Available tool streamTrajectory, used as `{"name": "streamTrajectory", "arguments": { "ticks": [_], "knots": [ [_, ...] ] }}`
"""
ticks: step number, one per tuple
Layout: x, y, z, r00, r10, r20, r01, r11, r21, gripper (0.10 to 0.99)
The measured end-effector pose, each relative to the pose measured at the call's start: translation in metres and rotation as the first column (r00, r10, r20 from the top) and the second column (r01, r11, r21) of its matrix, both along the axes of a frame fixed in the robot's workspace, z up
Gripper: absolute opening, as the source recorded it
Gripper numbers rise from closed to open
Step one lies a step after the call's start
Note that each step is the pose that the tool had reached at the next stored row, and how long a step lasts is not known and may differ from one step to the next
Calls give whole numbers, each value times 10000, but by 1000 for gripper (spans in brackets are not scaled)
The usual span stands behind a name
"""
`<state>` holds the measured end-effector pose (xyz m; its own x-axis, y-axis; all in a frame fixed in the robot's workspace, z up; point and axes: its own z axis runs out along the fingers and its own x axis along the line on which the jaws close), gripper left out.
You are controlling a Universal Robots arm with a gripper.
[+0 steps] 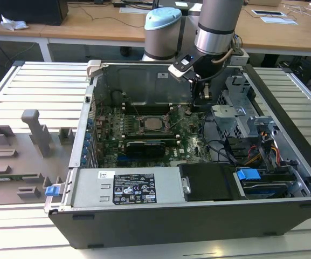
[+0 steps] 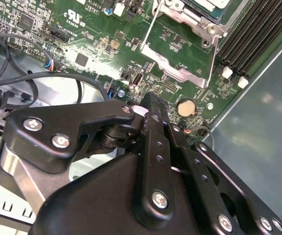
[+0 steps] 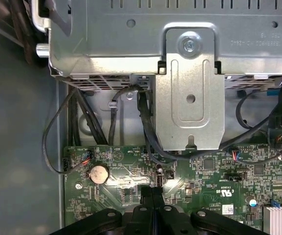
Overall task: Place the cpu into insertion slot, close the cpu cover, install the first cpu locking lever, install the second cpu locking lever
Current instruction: 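Close the cpu cover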
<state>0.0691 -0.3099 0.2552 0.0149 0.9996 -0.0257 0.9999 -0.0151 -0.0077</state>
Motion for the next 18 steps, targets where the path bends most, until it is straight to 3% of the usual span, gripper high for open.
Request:
{"name": "streamTrajectory", "arguments": {
  "ticks": [10, 18],
  "knots": [
    [0, 0, -59, 10000, 0, 0, 0, 10000, 0, 106],
    [0, 0, -152, 10000, 0, 0, 0, 10000, 0, 106]
  ]
}}
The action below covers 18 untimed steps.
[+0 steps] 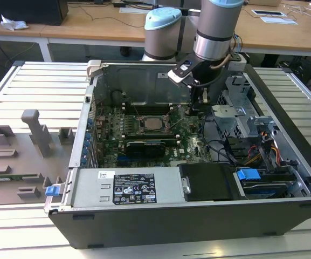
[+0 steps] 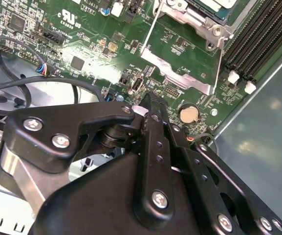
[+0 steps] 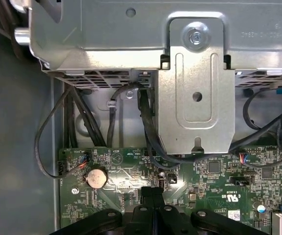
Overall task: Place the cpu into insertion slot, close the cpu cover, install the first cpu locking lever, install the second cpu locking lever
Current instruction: 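Close the cpu cover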
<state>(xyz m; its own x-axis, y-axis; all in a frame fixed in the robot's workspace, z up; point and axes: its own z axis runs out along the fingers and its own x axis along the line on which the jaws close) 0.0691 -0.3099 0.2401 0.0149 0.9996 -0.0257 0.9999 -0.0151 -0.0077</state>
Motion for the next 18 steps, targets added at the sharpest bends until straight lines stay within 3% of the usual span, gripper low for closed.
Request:
{"name": "streamTrajectory", "arguments": {
  "ticks": [4, 6, 11, 15, 18],
  "knots": [
    [-26, 0, -33, 10000, -1, -1, 1, 10000, -1, 106],
    [-101, -1, -33, 10000, 0, 3, 0, 10000, 26, 106],
    [-191, 0, -34, 10000, 1, 33, -1, 9998, 177, 106],
    [-273, 0, -34, 10000, -1, 56, 0, 9998, 185, 106],
    [-398, 0, -34, 10000, -1, 81, -1, 9998, 184, 106]
  ]
}}
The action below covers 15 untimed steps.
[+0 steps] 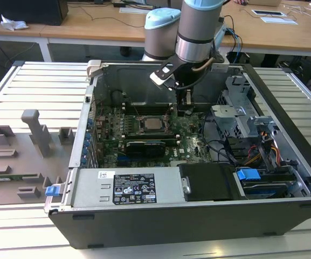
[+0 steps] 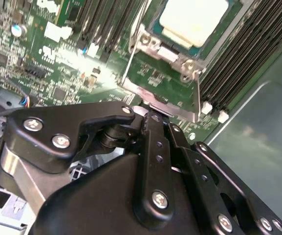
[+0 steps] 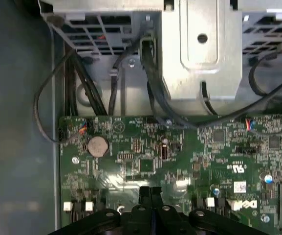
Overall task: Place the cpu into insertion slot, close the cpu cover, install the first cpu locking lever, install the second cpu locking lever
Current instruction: 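Close the cpu cover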
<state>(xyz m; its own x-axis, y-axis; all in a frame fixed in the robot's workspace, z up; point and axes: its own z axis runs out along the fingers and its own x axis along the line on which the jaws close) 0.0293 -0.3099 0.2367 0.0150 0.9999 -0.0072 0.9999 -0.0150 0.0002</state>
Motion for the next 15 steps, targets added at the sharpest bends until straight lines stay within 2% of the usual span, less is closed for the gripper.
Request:
{"name": "streamTrajectory", "arguments": {
  "ticks": [2, 7, 15],
  "knots": [
    [-67, 0, -1, 10000, 1, 4, -1, 10000, 2, 106],
    [-153, 0, -1, 10000, 1, 4, -1, 10000, 1, 106],
    [-217, 0, -2, 10000, 0, 4, 0, 10000, 2, 106]
  ]
}}
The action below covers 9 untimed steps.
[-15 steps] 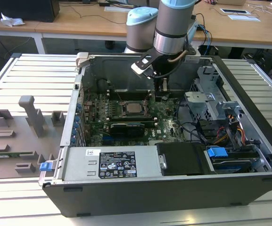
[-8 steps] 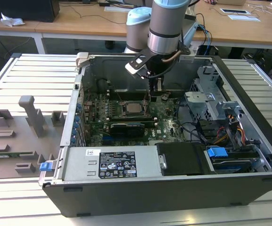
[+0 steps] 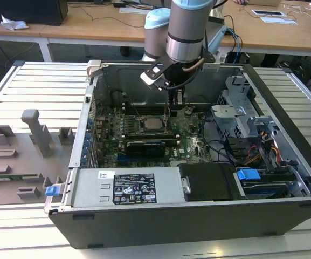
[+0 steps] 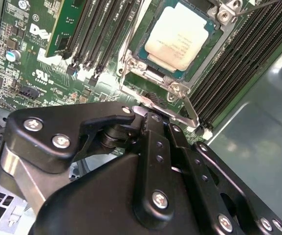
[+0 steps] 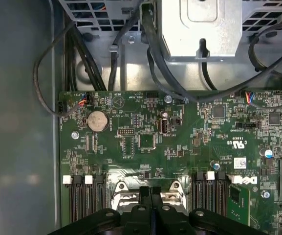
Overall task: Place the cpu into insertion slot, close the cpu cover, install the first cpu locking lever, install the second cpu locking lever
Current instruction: 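Close the cpu cover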
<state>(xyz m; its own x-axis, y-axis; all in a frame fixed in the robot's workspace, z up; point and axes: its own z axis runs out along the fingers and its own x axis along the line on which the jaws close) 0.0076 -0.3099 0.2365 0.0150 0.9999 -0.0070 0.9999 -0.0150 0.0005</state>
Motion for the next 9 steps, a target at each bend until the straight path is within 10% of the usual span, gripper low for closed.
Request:
{"name": "streamTrajectory", "arguments": {
  "ticks": [9],
  "knots": [
    [-192, 0, -116, 10000, 1, 0, -1, 10000, 0, 106]
  ]
}}
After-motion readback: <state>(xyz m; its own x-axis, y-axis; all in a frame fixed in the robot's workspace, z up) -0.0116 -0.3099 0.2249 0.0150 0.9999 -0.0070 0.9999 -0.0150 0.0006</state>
